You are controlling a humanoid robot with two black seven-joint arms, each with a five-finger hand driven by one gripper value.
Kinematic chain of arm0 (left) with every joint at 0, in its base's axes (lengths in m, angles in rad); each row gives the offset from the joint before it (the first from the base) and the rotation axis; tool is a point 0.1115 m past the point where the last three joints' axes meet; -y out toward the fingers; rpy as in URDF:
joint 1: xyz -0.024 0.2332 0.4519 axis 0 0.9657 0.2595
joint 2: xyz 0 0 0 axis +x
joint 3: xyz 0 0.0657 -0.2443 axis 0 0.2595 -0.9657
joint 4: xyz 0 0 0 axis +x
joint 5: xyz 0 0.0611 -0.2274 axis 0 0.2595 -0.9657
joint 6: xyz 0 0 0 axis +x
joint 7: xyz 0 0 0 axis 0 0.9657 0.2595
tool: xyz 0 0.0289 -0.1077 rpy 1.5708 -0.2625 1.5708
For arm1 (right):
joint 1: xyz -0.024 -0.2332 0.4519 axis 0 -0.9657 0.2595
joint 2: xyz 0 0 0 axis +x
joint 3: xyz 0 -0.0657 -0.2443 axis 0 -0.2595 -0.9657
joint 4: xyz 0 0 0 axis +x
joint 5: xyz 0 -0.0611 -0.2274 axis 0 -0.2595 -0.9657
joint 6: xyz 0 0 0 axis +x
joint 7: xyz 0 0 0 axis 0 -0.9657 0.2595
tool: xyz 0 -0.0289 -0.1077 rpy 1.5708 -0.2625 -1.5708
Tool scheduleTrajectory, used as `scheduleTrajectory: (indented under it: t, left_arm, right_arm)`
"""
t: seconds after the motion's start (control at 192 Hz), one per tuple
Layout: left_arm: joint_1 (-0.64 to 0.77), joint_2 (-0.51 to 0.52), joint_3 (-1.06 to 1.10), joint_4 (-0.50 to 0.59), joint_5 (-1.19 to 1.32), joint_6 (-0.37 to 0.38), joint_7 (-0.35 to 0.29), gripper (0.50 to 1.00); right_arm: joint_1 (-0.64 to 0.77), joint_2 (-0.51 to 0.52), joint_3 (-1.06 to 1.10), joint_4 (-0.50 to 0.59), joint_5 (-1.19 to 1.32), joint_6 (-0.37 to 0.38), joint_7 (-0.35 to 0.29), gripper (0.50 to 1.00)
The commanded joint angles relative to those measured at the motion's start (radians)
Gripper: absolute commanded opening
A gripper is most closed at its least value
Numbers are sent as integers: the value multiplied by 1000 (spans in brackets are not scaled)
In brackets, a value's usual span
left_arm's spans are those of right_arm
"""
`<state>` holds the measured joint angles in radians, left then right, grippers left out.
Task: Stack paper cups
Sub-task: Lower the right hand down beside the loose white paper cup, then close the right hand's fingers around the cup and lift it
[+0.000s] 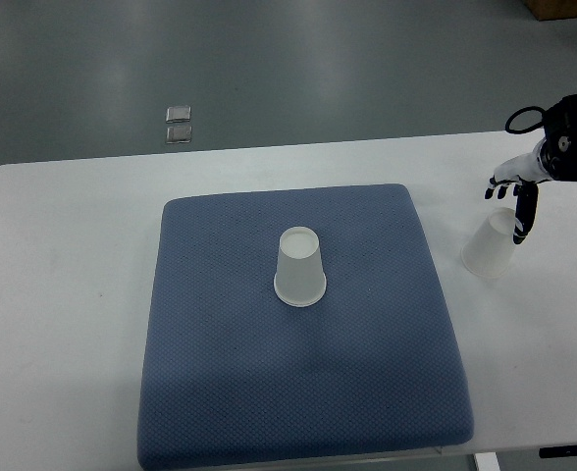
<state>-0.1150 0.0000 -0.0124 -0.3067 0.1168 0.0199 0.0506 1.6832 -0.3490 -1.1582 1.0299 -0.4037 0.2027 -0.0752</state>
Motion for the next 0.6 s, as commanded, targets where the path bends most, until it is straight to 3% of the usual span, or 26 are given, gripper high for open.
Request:
scheduleTrajectory:
  t: [0.0, 0.595]
  left_arm:
    - [2, 0, -1, 0, 0, 0, 0, 1000]
    - [5, 0, -1, 14, 0, 0, 0, 1000]
  right_arm:
    - [-7, 7, 5, -1, 0, -2, -2, 930]
    - [-79, 16, 31, -25, 0, -48, -5, 928]
